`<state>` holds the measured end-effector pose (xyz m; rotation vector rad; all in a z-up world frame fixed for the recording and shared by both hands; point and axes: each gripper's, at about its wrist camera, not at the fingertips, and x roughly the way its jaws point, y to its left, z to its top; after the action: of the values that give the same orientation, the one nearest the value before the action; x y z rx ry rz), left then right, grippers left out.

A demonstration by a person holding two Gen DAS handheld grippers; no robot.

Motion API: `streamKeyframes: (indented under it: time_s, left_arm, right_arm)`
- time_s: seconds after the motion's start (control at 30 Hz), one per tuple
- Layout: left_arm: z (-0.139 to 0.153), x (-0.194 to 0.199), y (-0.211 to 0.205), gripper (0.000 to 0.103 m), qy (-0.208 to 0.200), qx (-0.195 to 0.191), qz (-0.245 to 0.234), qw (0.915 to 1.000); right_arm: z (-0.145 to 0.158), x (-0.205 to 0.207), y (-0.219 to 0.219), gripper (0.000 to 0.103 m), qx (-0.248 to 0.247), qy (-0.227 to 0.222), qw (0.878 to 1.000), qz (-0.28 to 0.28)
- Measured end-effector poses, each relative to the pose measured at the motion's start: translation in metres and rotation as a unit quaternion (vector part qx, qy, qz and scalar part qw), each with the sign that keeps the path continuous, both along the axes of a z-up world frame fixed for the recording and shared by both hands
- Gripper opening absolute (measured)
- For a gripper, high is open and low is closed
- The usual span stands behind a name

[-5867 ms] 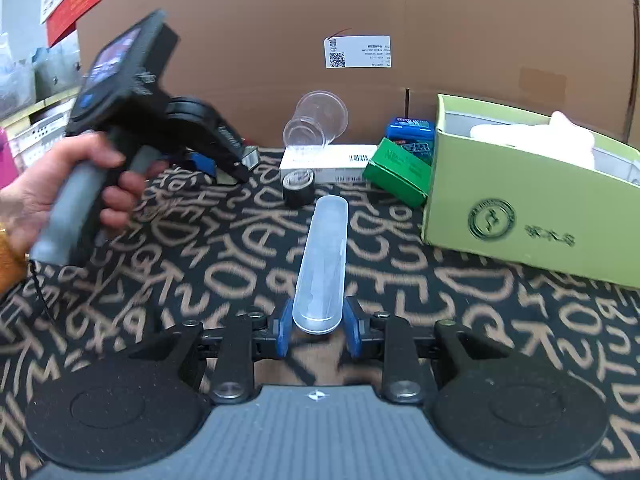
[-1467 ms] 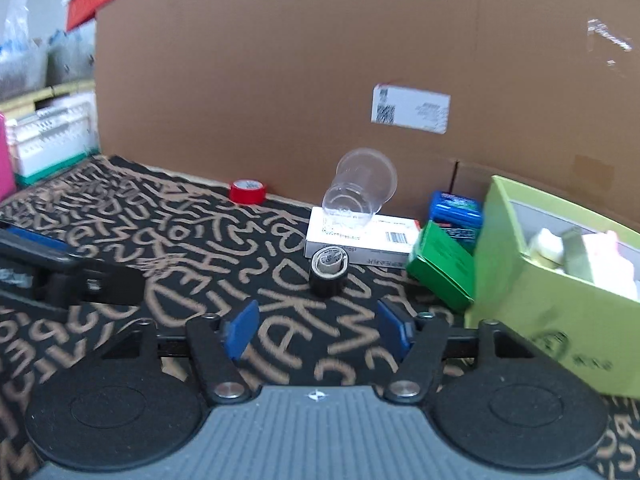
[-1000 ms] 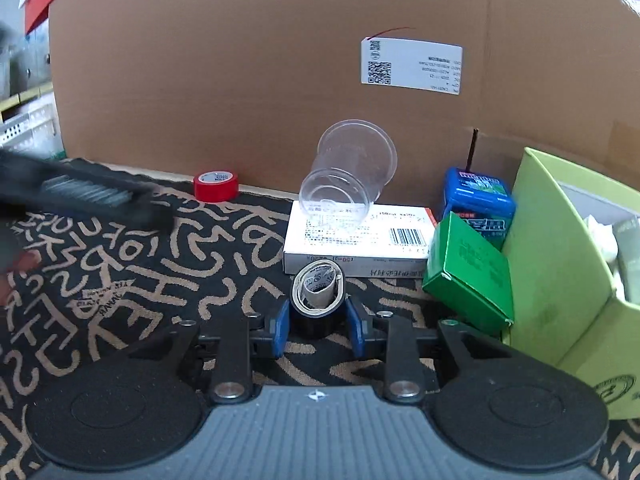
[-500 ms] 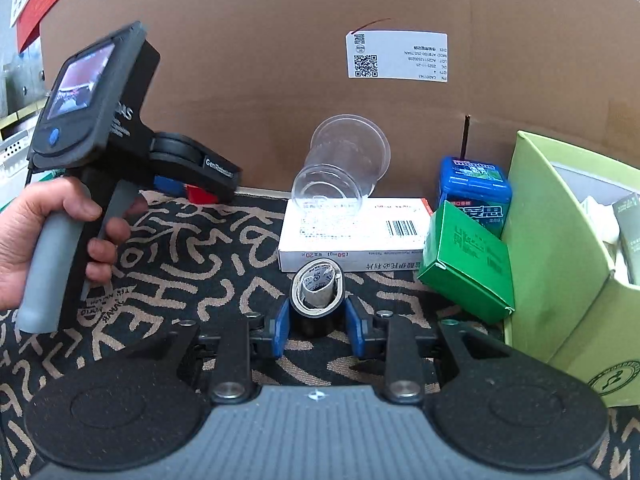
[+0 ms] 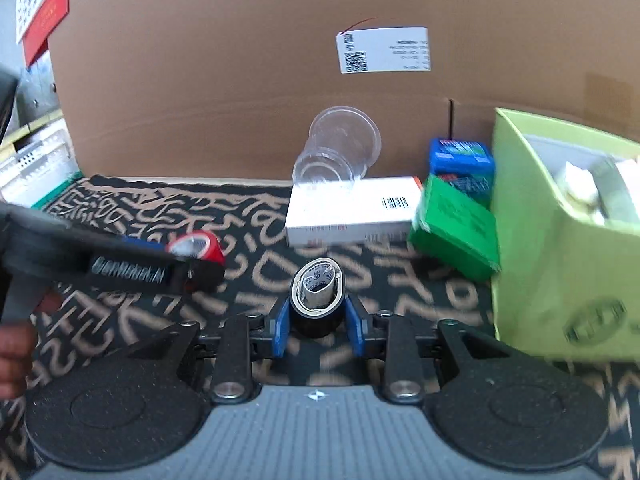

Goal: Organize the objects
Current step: 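Carry both tape rolls into the lime-green box and open both grippers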

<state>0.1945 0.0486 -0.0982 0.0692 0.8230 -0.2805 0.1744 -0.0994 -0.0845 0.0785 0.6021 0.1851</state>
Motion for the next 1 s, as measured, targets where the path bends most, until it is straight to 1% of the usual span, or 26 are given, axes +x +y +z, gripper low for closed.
streamKeyframes:
  time_s: [0.23, 0.37, 0.5, 0.63, 0.7, 0.8, 1.0]
  left_arm:
    - [0.012, -0.048, -0.035, 0.045, -0.003, 0.012, -0.067, 0.9977]
    - [0.03, -0.07, -0.057, 0.045, -0.018, 0.017, -0.099, 0.9947]
    - [0.046, -0.08, -0.083, 0.045, -0.028, 0.007, -0.131, 0.991]
    - [0.062, -0.09, -0.107, 0.045, -0.048, 0.0, -0.154, 0.9869]
    - [0.07, -0.092, -0.119, 0.045, -0.056, -0.005, -0.163, 0.985]
    - [0.083, -0.094, -0.136, 0.045, -0.069, -0.011, -0.172, 0.9826]
    - [0.108, -0.085, -0.167, 0.045, -0.096, -0.039, -0.172, 0.9796]
  right_arm:
    - [0.0, -0.058, -0.026, 0.033, 0.028, -0.005, 1.0, -0.012]
    - [0.003, -0.088, -0.042, 0.033, 0.037, -0.024, 0.998, -0.034]
    - [0.007, -0.111, -0.06, 0.033, 0.042, -0.041, 0.997, -0.05]
    - [0.013, -0.127, -0.079, 0.033, 0.031, -0.065, 0.994, -0.076]
    - [0.016, -0.132, -0.091, 0.033, 0.033, -0.075, 0.993, -0.089]
    - [0.023, -0.138, -0.112, 0.033, 0.039, -0.094, 0.988, -0.112]
    - [0.047, -0.141, -0.149, 0.033, 0.021, -0.141, 0.977, -0.158]
